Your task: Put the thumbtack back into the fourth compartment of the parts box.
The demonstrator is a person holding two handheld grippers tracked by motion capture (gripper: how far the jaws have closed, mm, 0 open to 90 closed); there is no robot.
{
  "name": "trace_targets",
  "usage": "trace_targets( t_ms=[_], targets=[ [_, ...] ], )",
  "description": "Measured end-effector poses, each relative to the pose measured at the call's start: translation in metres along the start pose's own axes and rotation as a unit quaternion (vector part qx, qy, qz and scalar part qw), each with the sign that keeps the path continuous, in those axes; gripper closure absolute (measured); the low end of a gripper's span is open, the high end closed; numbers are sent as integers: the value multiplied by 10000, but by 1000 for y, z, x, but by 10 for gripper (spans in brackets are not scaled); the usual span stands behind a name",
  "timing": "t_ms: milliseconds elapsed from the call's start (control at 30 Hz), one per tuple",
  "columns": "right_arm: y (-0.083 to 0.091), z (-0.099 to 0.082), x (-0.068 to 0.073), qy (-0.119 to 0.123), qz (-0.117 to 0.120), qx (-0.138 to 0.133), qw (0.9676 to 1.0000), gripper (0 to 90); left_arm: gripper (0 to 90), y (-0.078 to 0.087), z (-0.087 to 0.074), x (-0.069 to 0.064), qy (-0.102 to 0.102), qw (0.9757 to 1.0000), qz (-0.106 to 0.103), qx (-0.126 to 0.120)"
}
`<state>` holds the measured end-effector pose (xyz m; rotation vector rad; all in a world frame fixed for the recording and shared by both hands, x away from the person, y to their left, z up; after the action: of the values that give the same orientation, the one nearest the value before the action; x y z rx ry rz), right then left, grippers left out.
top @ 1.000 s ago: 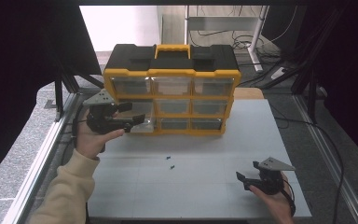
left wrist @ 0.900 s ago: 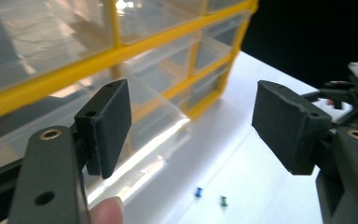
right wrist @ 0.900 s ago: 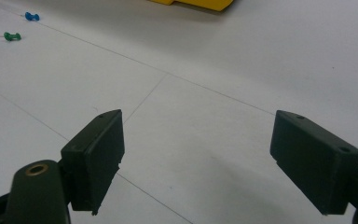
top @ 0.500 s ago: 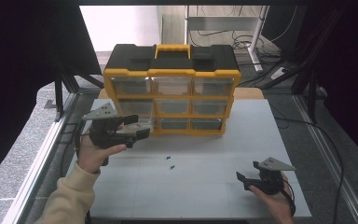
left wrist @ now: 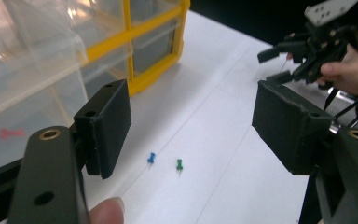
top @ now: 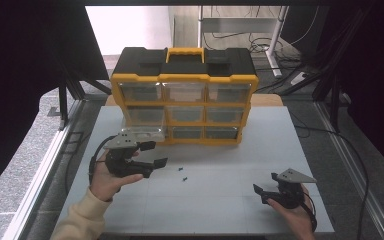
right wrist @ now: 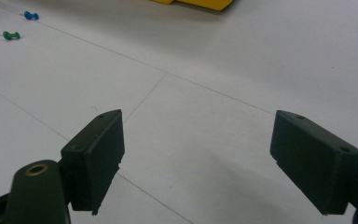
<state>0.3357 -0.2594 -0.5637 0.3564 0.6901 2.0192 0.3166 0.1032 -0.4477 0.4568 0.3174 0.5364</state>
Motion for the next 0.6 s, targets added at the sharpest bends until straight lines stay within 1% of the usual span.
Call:
trace_targets(
  t_ms=[33, 67, 100, 233, 333, 500, 600],
  targets=[
    [0, 0, 0, 4, 12, -1, 10000, 178, 282, -3, -2, 0, 4, 10000, 5, 42],
    [0, 0, 0, 7, 15, 3, 10000, 178, 282, -9, -8, 2, 17, 9999, 10, 155],
    [0, 0, 0, 13, 13, 6, 10000, 178, 282, -9, -8, 2, 17, 9999, 10, 155],
    [0, 0, 1, 10, 20, 17, 10000, 178, 283, -24, -21, 6, 27, 9991, 70, 411],
    [-1, -1, 1, 35, -12, 38, 10000, 178, 284, -33, -28, 9, 93, 9985, 59, 531],
    [-1, -1, 1, 44, -17, 40, 10000, 178, 285, -47, -38, 17, 112, 9968, 176, 776],
    [-1, -1, 1, 45, -17, 41, 10000, 178, 285, -54, -44, 20, 112, 9956, 205, 905]
  ],
)
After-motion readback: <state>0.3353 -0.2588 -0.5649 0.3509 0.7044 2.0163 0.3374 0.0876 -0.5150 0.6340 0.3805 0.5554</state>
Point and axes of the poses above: each handheld gripper's, and its own axes: y roughly backward along the jaws, z roughly out of its top, x roughly to its left, the point moved 9 cm from there along -y, roughly forward along the jaws, and after that the axes turned 4 degrees about -z, right-handed, at the moved point
